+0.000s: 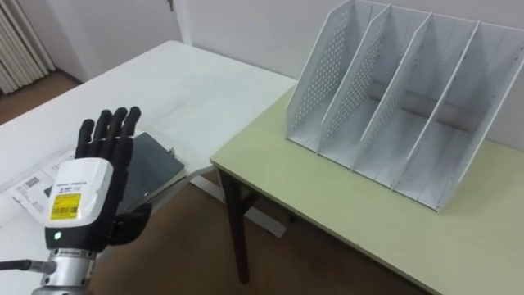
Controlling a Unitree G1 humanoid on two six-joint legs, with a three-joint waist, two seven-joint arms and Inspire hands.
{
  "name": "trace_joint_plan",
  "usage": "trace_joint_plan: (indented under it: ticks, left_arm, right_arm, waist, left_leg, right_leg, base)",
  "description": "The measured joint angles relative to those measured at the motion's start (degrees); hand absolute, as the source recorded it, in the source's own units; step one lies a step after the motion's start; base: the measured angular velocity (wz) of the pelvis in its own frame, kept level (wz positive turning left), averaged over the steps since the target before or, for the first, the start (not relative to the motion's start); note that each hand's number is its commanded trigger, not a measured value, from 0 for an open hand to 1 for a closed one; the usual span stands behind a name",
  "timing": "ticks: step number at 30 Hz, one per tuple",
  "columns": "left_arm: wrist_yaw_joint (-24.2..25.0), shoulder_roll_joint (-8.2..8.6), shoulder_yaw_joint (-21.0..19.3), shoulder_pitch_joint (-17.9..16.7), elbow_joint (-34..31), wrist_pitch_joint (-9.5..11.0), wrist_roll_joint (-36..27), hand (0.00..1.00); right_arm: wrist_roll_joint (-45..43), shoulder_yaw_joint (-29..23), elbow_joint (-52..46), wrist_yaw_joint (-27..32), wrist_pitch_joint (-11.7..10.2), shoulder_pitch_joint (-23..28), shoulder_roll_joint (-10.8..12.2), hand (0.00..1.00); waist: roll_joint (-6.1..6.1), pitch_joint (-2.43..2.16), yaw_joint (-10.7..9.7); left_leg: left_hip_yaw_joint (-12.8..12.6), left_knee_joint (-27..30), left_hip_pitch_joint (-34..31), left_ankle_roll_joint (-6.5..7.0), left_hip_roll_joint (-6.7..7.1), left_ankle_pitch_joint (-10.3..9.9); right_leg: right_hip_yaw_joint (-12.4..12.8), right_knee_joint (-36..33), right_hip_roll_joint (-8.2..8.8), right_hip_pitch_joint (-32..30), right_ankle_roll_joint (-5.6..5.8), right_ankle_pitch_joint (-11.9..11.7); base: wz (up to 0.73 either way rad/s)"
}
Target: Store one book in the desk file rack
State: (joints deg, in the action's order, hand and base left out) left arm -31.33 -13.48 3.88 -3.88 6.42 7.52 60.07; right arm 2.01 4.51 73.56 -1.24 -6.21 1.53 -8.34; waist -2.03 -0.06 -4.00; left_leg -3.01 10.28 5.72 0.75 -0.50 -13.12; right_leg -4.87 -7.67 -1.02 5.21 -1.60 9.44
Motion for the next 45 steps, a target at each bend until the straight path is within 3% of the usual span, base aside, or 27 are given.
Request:
trace_joint_plan:
  ticks: [4,10,19,25,30,34,36,37,38,39,40,45]
  left_arm:
    - [-0.23,0.04,-0.14,-0.19,0.93,-0.29,0.03,0.0]
    - [1.21,0.45,-0.15,-0.21,4.14,-2.67,0.02,0.0]
    - [7.98,1.37,0.82,-0.3,9.47,-6.65,-4.5,0.0]
    - [10.05,1.28,0.9,-0.31,9.49,-6.73,-10.86,0.0]
    - [11.54,1.05,0.9,-0.3,9.59,-6.76,-11.36,0.0]
    - [12.24,0.8,1.05,0.2,11.8,-7.06,-11.69,0.0]
    - [12.5,0.8,1.25,1.1,13.25,-7.21,-11.66,0.01]
    - [12.78,0.8,1.28,1.48,13.84,-7.34,-11.63,0.23]
    - [12.97,0.81,1.29,1.65,14.32,-7.42,-11.62,0.69]
    - [12.94,0.81,1.31,1.69,14.67,-7.44,-11.62,0.88]
    - [12.89,0.81,1.31,1.81,15.16,-7.49,-11.44,1.0]
    - [11.49,0.71,0.68,3.44,15.43,-8.68,-8.6,1.0]
  right_arm:
    - [-0.52,-1.63,-0.3,-0.22,0.09,0.49,-0.02,0.0]
    - [-0.52,-2.41,-0.66,-1.03,1.29,0.68,-0.23,0.0]
    - [0.43,-1.98,-0.64,-1.45,2.52,0.11,-0.3,0.0]
    - [0.18,-1.86,-0.64,-2.0,2.53,-0.13,-0.37,0.0]
    - [-0.39,-1.91,-0.71,-2.04,2.62,-0.08,-0.51,0.0]
    - [-0.55,-1.92,-0.75,-2.07,3.88,0.06,-1.09,0.0]
    - [-0.55,-1.95,-0.81,-2.01,3.9,0.07,-1.27,0.0]
    - [-0.56,-2.0,-0.88,-1.97,3.97,0.15,-1.33,0.0]
    - [-0.61,-2.16,-1.33,-1.95,4.42,0.28,-1.42,0.0]
    - [-0.66,-2.28,-1.46,-1.95,4.56,0.29,-1.51,0.0]
    - [-0.88,-2.41,-1.93,-1.94,4.97,0.43,-1.73,0.0]
    - [-1.14,-2.4,-3.18,-1.71,5.14,1.25,-2.1,0.0]
  waist:
    - [-0.01,-0.01,-0.03]
    - [-0.14,-0.09,-0.1]
    - [-0.05,-0.04,-0.4]
    - [0.14,-0.02,-0.54]
    - [0.63,-0.24,-0.59]
    - [0.7,-0.73,-0.57]
    - [0.41,-0.6,-0.59]
    - [0.31,-0.55,-0.59]
    - [0.12,-0.44,-0.57]
    - [-0.03,-0.39,-0.55]
    - [-0.33,-0.4,-0.66]
    - [-0.57,-0.29,-0.44]
  left_leg:
    - [0.06,0.0,0.02,0.0,0.0,0.0]
    - [-0.02,0.15,0.17,0.0,0.0,0.0]
    - [-0.14,0.03,0.66,0.0,0.01,0.0]
    - [-0.04,-0.02,0.82,0.0,-0.02,0.0]
    - [-0.14,-0.02,0.86,0.01,0.0,0.0]
    - [-0.3,-0.02,1.09,0.01,-0.01,0.0]
    - [-0.32,-0.01,1.3,0.02,-0.03,0.01]
    - [-0.34,-0.03,1.51,0.01,-0.05,0.02]
    - [-0.68,-0.22,1.91,0.0,-0.11,0.03]
    - [-0.89,-0.41,1.98,0.01,-0.12,0.07]
    - [-0.94,-0.54,2.05,0.06,-0.09,0.11]
    - [-1.0,-0.67,2.04,0.14,-0.04,0.16]
  right_leg:
    - [-0.06,-0.04,0.01,0.4,0.0,0.0]
    - [0.06,-0.14,0.02,0.62,0.0,-0.01]
    - [0.18,-0.05,0.02,0.66,0.01,0.0]
    - [0.13,-0.13,0.01,0.67,0.0,0.0]
    - [0.07,-0.18,0.02,0.76,0.01,0.0]
    - [0.14,-0.2,0.0,0.95,0.01,0.0]
    - [0.12,-0.18,-0.03,1.16,0.01,0.0]
    - [0.11,-0.14,-0.05,1.38,0.0,0.0]
    - [0.24,-0.09,-0.08,1.64,0.0,0.01]
    - [0.35,-0.06,-0.08,1.72,0.0,0.01]
    - [0.39,-0.04,-0.05,1.74,0.02,0.03]
    - [0.94,-0.14,-0.09,1.7,0.07,0.05]
  base:
    - [0.0]
    - [0.0]
    - [0.0]
    - [0.0]
    - [0.0]
    - [0.0]
    - [0.0]
    - [0.0]
    - [-0.06]
    - [-0.07]
    - [-0.05]
    - [0.0]
